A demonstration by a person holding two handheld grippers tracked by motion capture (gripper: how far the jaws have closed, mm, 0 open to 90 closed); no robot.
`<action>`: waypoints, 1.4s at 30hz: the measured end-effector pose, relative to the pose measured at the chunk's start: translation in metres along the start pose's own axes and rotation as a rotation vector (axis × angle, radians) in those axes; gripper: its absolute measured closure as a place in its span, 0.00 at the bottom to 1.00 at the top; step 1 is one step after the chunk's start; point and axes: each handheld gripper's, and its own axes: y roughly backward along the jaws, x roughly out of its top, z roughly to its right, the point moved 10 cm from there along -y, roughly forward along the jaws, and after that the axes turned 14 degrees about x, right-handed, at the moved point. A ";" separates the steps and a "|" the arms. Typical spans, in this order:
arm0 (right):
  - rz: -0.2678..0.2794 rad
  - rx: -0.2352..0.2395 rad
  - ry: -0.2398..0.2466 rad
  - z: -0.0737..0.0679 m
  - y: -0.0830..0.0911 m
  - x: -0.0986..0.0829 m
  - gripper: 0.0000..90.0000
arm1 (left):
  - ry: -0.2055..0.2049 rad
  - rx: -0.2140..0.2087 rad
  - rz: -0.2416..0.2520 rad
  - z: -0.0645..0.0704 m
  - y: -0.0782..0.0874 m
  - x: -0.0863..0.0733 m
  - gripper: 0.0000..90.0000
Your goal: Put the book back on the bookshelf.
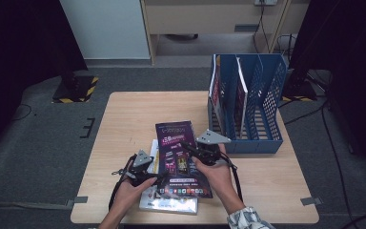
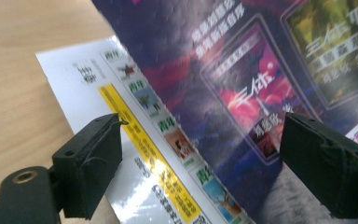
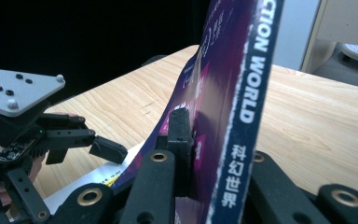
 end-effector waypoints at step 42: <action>0.043 0.080 0.036 -0.013 -0.007 0.007 0.91 | 0.137 -0.099 -0.048 -0.009 0.008 -0.002 0.82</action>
